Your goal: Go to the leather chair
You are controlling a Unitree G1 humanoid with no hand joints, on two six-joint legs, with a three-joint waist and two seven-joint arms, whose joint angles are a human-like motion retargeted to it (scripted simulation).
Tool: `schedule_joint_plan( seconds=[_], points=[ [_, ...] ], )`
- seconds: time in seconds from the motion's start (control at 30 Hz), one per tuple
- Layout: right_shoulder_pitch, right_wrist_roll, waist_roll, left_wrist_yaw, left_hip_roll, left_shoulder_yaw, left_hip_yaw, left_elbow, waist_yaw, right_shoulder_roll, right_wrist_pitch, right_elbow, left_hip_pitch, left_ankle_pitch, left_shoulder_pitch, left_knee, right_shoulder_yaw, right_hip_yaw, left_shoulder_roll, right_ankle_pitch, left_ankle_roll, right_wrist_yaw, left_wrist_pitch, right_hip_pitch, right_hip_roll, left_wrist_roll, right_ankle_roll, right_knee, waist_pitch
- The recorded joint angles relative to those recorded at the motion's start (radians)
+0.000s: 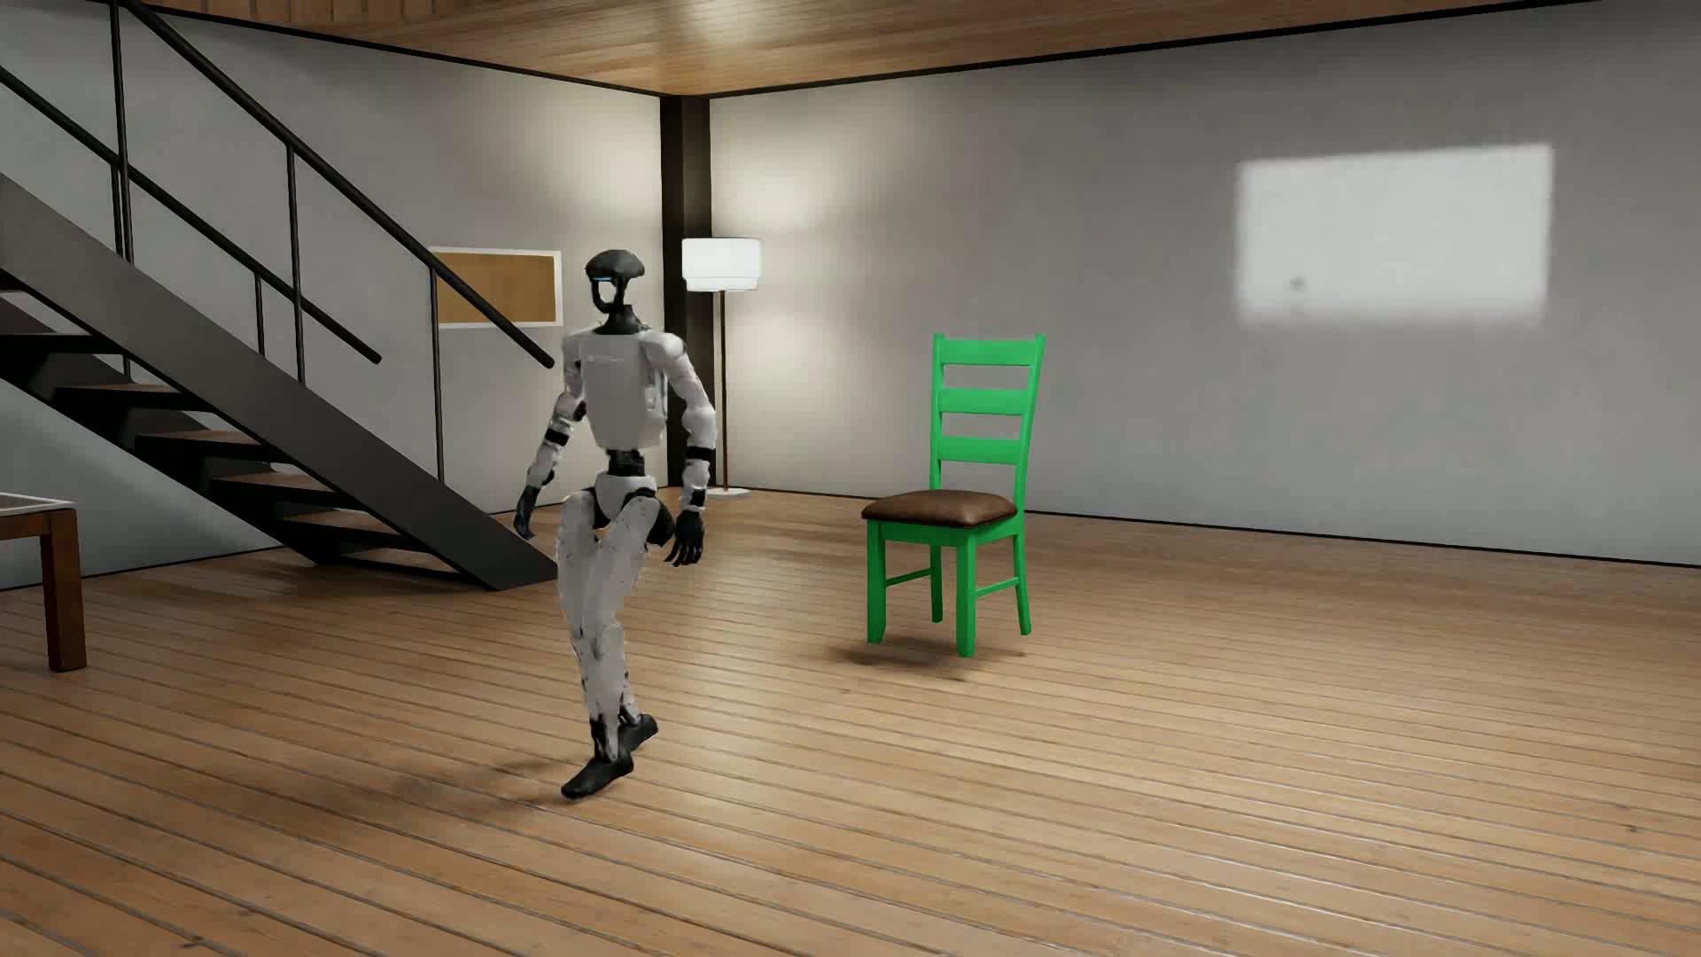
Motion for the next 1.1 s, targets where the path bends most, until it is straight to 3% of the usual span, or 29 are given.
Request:
schedule_joint_plan(
  seconds=[0.1,0.17,0.23,0.27,0.3,0.33,0.37,0.4,0.43,0.47,0.57,0.73,0.8,0.9,0.97,1.1],
  points=[
    [-0.001,0.0,0.006,0.0,0.07,-0.018,0.0,0.051,0.047,-0.006,0.0,-0.042,0.029,-0.282,0.079,-0.24,0.001,0.0,0.001,-0.101,0.0,0.0,0.0,0.076,0.011,0.0,0.0,0.045,-0.002],
    [0.029,0.0,0.022,0.0,0.11,-0.027,0.0,0.076,0.064,0.006,0.0,-0.064,0.013,-0.188,0.14,-0.31,-0.008,0.0,-0.006,-0.184,0.0,0.0,0.0,0.158,0.019,0.0,0.0,0.05,-0.008],
    [0.068,0.0,0.026,0.0,0.124,-0.029,0.0,0.088,0.087,0.032,0.0,-0.086,-0.017,-0.259,0.19,-0.171,0.001,0.0,-0.009,-0.271,0.0,0.0,0.0,0.249,0.032,0.0,0.0,0.037,-0.023],
    [0.079,0.0,0.018,0.0,0.128,-0.029,0.0,0.1,0.106,0.052,0.0,-0.098,-0.03,-0.18,0.208,-0.149,0.019,0.0,-0.01,-0.274,0.0,0.0,0.0,0.276,0.026,0.0,0.0,0.046,-0.039],
    [0.078,0.0,-0.002,0.0,0.127,-0.027,0.0,0.122,0.121,0.079,0.0,-0.107,-0.052,-0.023,0.216,-0.128,0.04,0.0,-0.011,-0.22,0.0,0.0,0.0,0.271,0.007,0.0,0.0,0.089,-0.056],
    [0.066,0.0,-0.029,0.0,0.113,-0.034,0.0,0.157,0.12,0.11,0.0,-0.11,-0.083,0.161,0.206,-0.112,0.066,0.0,-0.01,-0.088,0.0,0.0,0.0,0.242,-0.02,0.0,0.0,0.173,-0.065],
    [0.048,0.0,-0.05,0.0,0.082,-0.061,0.0,0.191,0.106,0.137,0.0,-0.108,-0.107,0.295,0.18,-0.093,0.102,0.0,-0.002,0.132,0.0,0.0,0.0,0.21,-0.048,0.0,0.0,0.279,-0.061],
    [0.029,0.0,-0.057,0.0,0.039,-0.097,0.0,0.204,0.091,0.152,0.0,-0.112,-0.105,0.332,0.145,-0.077,0.15,0.0,0.013,0.412,0.0,0.0,0.0,0.179,-0.066,0.0,0.0,0.367,-0.051],
    [0.012,0.0,-0.053,0.0,-0.003,-0.116,0.0,0.194,0.088,0.15,0.0,-0.13,-0.078,0.29,0.112,-0.075,0.2,0.0,0.03,0.631,0.0,0.0,0.0,0.14,-0.067,0.0,0.0,0.419,-0.043],
    [0.001,0.0,-0.046,0.0,-0.045,-0.104,0.0,0.169,0.091,0.139,0.0,-0.154,-0.035,0.208,0.087,-0.088,0.232,0.0,0.044,0.669,0.0,0.0,0.0,0.1,-0.057,0.0,0.0,0.464,-0.038],
    [0.02,0.0,-0.016,0.0,-0.152,0.001,0.0,0.061,0.037,0.109,0.0,-0.115,0.114,-0.017,0.038,-0.12,0.174,0.0,0.073,0.259,0.0,0.0,0.0,0.028,-0.048,0.0,0.0,0.561,-0.039],
    [0.077,0.0,0.08,0.0,-0.163,0.093,0.0,-0.062,-0.041,0.038,0.0,0.094,0.307,-0.201,-0.06,-0.142,0.177,0.0,0.088,-0.003,0.0,0.0,0.0,-0.026,-0.077,0.0,0.0,0.407,-0.067],
    [0.11,0.0,0.109,0.0,-0.127,0.149,0.0,-0.072,-0.1,0.032,0.0,0.153,0.368,-0.26,-0.082,-0.15,0.149,0.0,0.088,-0.059,0.0,0.0,0.0,0.004,-0.084,0.0,0.0,0.298,-0.081],
    [0.163,0.0,0.098,0.0,-0.086,0.204,0.0,-0.008,-0.192,0.041,0.0,0.193,0.415,-0.325,-0.138,-0.165,0.11,0.0,0.078,-0.059,0.0,0.0,0.0,0.034,-0.115,0.0,0.0,0.177,-0.101],
    [0.195,0.0,0.084,0.0,-0.063,0.191,0.0,0.042,-0.223,0.039,0.0,0.196,0.429,-0.344,-0.182,-0.169,0.114,0.0,0.063,-0.028,0.0,0.0,0.0,0.015,-0.122,0.0,0.0,0.14,-0.112],
    [0.252,0.0,0.066,0.0,-0.05,0.081,0.0,-0.007,-0.262,0.029,0.0,0.216,0.441,-0.279,-0.171,-0.171,0.121,0.0,0.029,0.017,0.0,0.0,0.0,-0.03,-0.118,0.0,0.0,0.117,-0.085]
  ],
)
